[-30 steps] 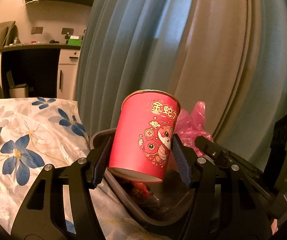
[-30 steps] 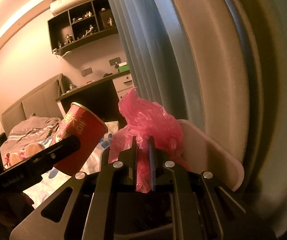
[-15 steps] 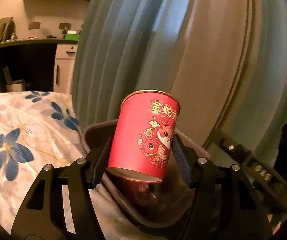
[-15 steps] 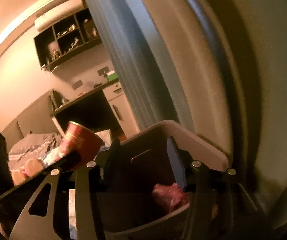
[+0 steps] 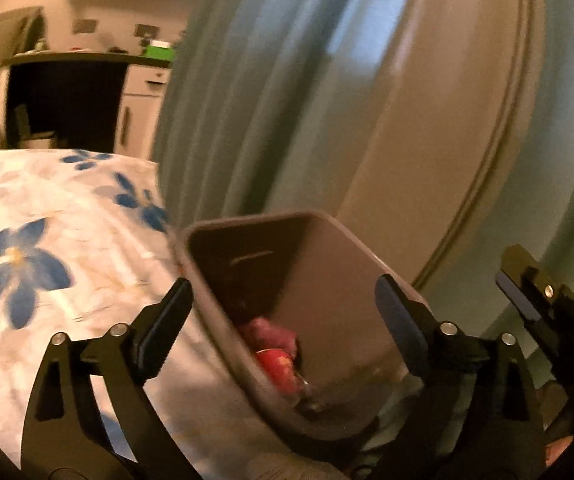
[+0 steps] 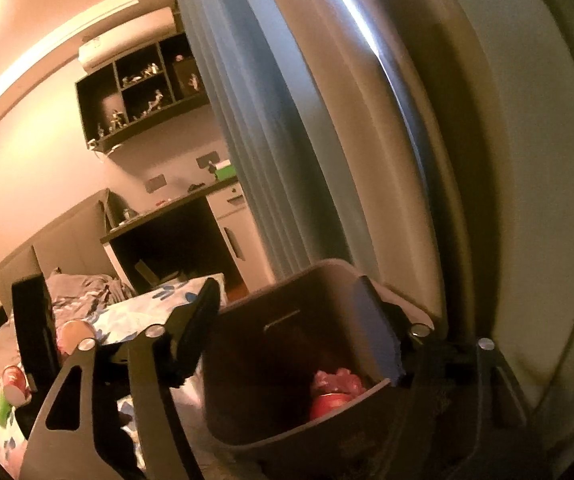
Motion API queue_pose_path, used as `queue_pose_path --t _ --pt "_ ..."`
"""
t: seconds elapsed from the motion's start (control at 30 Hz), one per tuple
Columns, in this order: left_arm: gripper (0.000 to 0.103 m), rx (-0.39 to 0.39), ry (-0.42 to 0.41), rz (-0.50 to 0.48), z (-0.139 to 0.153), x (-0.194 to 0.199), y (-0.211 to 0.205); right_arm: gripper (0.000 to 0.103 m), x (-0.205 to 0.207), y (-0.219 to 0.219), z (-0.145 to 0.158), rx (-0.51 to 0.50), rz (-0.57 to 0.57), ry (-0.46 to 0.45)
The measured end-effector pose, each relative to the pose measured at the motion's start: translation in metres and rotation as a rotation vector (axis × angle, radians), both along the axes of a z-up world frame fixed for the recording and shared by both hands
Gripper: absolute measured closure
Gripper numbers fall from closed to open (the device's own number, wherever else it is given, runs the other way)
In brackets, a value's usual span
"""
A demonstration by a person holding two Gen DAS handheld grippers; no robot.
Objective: Collect trash
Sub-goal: 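Move both tools back over the remaining trash on the bed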
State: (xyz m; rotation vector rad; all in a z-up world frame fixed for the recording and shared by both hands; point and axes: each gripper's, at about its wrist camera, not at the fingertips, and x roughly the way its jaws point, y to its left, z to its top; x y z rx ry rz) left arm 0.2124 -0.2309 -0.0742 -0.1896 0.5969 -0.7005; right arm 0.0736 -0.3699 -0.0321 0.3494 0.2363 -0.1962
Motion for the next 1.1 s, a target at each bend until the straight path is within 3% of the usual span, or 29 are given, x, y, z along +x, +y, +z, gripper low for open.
queue_pose_path --t 0.13,0.23,0.43,0.57,0.8,1.1 --pt "0.006 0.005 -0.036 0.118 0.01 -0.015 0.038 0.023 -0.006 0.012 0.003 -0.032 0.017 -0.029" --pt "0.006 0.059 -0.049 0.206 0.014 -0.027 0.067 0.019 -0.007 0.023 0.003 -0.02 0.056 -0.038" --pt "0.006 0.125 -0.08 0.353 0.016 -0.058 0.132 0.019 -0.006 0.049 0.0 0.014 0.152 -0.02" --pt "0.006 0.157 -0.091 0.427 0.015 -0.075 0.171 0.019 -0.01 0.073 0.005 -0.038 0.184 -0.022" --pt "0.006 0.152 -0.094 0.575 0.019 -0.094 0.238 0.019 -0.012 0.11 0.012 -0.058 0.256 -0.035" --pt "0.006 0.15 -0.09 0.689 0.018 -0.115 0.295 0.019 -0.008 0.161 0.015 -0.094 0.357 -0.016"
